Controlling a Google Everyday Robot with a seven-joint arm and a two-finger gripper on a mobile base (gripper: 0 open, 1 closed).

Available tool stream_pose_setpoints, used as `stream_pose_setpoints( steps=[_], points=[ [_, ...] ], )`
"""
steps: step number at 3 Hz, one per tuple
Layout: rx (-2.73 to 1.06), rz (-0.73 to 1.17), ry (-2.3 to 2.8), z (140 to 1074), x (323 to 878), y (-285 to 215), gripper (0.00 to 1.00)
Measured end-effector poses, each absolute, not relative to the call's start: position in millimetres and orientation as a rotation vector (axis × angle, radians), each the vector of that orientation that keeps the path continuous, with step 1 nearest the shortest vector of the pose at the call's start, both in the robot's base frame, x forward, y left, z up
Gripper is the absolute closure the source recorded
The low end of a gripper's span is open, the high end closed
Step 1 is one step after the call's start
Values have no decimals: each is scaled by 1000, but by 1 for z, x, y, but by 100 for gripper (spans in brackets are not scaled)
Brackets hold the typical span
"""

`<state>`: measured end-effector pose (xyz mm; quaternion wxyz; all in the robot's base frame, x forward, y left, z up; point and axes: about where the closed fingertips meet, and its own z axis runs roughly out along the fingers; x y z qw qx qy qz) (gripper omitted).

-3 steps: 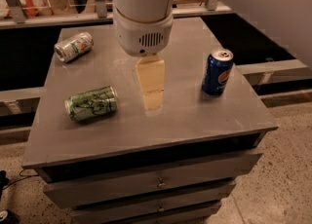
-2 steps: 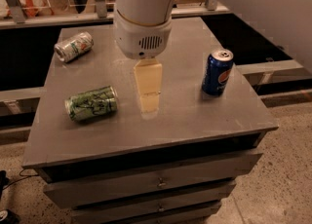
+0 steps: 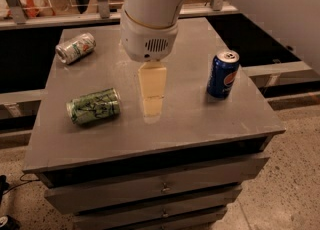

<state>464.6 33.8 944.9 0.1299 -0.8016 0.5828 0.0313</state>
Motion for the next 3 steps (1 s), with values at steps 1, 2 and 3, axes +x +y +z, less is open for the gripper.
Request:
stream_pose_setpoints(
  steps=[1,2,3],
  points=[
    [-2266,122,1725,936,471,32,0],
    [-2197,152,1745,924,485,33,0],
    [-2162,158,1762,916,496,35,0]
  ],
)
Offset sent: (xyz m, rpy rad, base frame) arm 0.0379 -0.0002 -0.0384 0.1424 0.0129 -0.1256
